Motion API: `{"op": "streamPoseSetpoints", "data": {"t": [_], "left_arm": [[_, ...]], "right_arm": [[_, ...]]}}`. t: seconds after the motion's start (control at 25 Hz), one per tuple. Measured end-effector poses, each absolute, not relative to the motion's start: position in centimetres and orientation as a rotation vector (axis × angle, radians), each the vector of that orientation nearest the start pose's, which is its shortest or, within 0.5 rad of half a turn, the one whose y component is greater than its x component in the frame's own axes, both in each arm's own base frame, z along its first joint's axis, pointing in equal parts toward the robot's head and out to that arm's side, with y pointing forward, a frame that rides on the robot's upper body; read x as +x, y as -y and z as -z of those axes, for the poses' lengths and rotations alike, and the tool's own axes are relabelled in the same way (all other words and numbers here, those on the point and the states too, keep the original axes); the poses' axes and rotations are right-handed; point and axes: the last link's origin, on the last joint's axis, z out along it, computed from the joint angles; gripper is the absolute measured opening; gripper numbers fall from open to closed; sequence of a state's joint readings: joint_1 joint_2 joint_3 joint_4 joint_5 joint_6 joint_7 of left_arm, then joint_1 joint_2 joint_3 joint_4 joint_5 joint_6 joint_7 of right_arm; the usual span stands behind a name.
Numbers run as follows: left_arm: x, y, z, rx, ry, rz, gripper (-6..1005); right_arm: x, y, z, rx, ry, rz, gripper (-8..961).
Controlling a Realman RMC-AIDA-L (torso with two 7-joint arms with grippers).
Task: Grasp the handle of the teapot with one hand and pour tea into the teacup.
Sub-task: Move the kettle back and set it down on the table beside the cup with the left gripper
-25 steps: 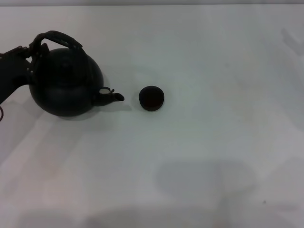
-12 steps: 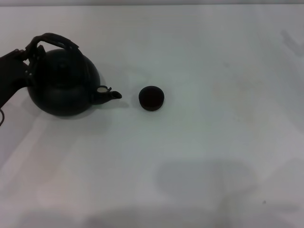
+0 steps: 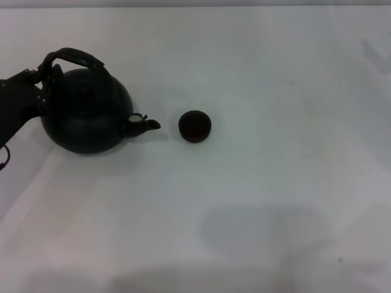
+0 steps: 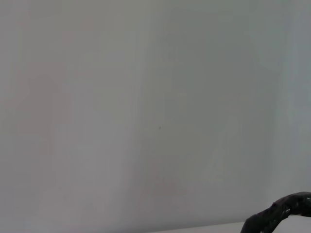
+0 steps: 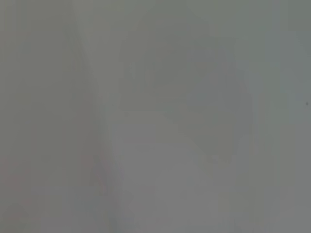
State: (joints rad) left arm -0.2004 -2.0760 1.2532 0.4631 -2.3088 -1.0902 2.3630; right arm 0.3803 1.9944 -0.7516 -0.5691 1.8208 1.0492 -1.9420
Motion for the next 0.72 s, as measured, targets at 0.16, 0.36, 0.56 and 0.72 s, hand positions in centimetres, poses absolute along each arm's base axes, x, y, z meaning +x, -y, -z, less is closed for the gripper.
{"op": "streamPoseSetpoints", "data": {"t": [0.16,0.36,0.56,0.72], "left_arm": [[-34.5,-29.2,0.9,-1.963,0.672,0.736,150],[-35.0,-28.9,1.1,-1.943,0.687,0.731,147],[-35.3,-28.7,1.4,-1.945,0.706,0.721,141],[-35.4,-28.6,1.6,-1.945,0.714,0.719,145]], "right_arm": [[34.4,-36.3,-8.8,-1.856,-0.760,-0.763,857],[34.4,-36.2,-8.7,-1.856,-0.761,-0.764,857],[34.4,-36.2,-8.7,-1.856,-0.765,-0.764,857],[34.6,-36.1,-8.6,-1.852,-0.771,-0.764,857]]}}
